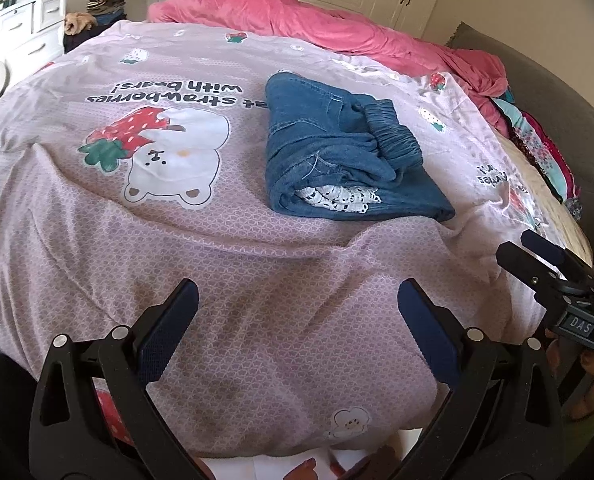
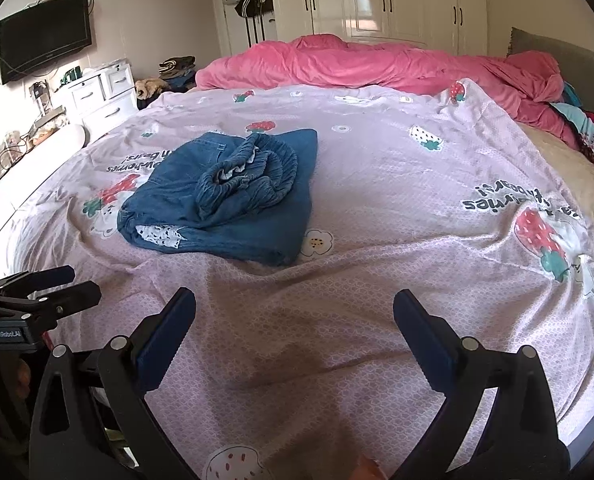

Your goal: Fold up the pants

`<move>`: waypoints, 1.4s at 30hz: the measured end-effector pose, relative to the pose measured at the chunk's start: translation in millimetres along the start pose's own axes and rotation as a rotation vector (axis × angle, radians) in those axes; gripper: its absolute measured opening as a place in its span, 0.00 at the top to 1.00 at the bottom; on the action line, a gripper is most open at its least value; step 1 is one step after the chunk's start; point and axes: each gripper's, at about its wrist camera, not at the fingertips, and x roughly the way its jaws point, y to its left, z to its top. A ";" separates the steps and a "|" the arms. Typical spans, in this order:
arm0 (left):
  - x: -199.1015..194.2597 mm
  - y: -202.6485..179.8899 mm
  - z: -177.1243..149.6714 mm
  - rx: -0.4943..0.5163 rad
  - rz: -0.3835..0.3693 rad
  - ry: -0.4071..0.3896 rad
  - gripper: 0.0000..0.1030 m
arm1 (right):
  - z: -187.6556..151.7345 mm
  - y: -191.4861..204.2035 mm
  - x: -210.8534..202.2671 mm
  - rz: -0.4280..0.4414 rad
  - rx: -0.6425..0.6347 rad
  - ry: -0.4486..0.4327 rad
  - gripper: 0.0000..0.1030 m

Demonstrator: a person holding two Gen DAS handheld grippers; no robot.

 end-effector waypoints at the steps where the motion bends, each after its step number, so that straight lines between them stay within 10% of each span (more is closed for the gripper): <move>1: -0.2 0.2 -0.1 0.000 0.000 0.000 0.09 | 0.0 0.3 -0.4 0.000 0.000 -0.001 0.04; 42: -7.9 -0.5 2.0 -0.005 0.016 -0.010 0.09 | 0.6 -3.1 -3.2 -0.003 0.004 0.000 0.04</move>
